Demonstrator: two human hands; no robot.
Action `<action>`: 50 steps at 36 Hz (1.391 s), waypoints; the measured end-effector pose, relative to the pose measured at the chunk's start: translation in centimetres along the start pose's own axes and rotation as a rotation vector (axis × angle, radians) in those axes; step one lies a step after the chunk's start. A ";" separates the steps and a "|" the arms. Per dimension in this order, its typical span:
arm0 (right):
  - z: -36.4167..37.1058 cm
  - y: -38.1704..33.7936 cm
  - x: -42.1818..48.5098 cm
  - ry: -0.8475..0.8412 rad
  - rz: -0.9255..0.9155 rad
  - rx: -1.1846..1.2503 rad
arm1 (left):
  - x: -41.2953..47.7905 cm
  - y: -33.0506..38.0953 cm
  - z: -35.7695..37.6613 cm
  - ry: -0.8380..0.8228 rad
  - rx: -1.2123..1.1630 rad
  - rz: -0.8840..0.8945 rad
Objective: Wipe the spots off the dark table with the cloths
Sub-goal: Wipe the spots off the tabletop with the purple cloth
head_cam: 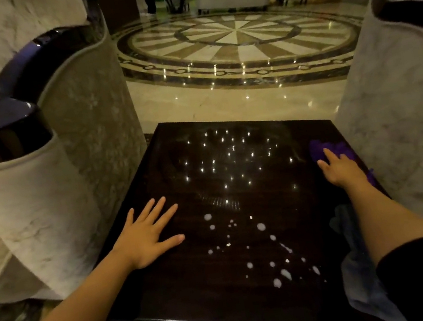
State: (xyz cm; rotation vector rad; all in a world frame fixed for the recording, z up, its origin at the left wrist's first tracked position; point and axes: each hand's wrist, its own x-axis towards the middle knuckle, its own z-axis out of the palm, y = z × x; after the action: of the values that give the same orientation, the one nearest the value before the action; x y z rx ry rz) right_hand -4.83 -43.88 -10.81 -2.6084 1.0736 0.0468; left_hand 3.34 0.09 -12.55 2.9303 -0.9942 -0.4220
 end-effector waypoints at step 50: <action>7.4 -12.0 -22.7 -0.080 -0.944 0.024 | -3.8 2.6 2.1 0.065 -0.101 -0.132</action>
State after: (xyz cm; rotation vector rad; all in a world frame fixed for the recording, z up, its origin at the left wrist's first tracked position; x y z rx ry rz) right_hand -12.16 -18.17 -11.09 -2.7788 -0.2447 -0.0771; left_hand -1.66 0.47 -13.35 2.9079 -0.7523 -0.3665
